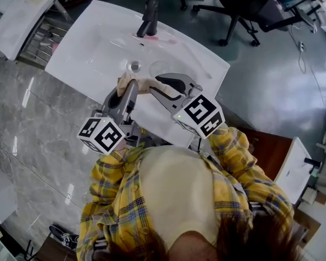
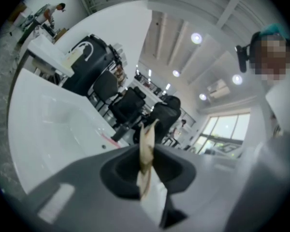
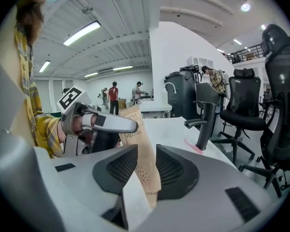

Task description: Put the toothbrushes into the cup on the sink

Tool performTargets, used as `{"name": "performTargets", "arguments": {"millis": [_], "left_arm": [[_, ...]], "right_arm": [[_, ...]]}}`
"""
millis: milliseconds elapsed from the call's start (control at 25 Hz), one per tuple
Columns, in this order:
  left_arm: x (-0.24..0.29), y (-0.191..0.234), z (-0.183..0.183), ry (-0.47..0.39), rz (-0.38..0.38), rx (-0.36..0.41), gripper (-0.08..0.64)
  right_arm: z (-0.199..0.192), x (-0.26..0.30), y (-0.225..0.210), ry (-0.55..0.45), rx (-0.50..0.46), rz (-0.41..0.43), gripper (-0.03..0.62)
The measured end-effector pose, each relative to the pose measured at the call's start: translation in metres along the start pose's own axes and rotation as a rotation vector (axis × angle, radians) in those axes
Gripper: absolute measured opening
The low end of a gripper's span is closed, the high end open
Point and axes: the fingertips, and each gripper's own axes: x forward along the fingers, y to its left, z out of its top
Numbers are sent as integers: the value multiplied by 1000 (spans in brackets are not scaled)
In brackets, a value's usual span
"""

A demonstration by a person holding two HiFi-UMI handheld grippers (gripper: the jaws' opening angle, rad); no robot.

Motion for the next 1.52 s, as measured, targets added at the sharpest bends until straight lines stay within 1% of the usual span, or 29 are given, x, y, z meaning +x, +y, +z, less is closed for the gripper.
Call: {"name": "performTargets", "arguments": {"millis": [280, 400, 520, 800, 1120, 1200, 1280, 1360, 1520], "left_arm": [[9, 0, -5, 52, -48, 6, 61], [12, -1, -8, 78, -76, 10, 61], [15, -3, -10, 99, -96, 22, 61], [21, -7, -17, 132, -110, 33, 61], [23, -10, -20, 141, -122, 36, 61], [23, -11, -20, 143, -129, 37, 61], [22, -12, -21, 145, -134, 40, 61], [22, -13, -21, 147, -136, 45, 63], [21, -13, -20, 145, -135, 41, 72]], "right_arm": [[-4, 12, 5, 42, -65, 24, 126], [-6, 15, 6, 57, -75, 36, 143], [-7, 17, 5, 69, -83, 41, 147], [-13, 15, 3, 95, -129, 40, 147], [-15, 15, 1, 102, -152, 56, 147], [-16, 14, 3, 106, -165, 65, 146], [-17, 15, 4, 112, -183, 63, 104], [-17, 15, 3, 118, -194, 52, 75], [-17, 15, 0, 116, -142, 50, 51]]}}
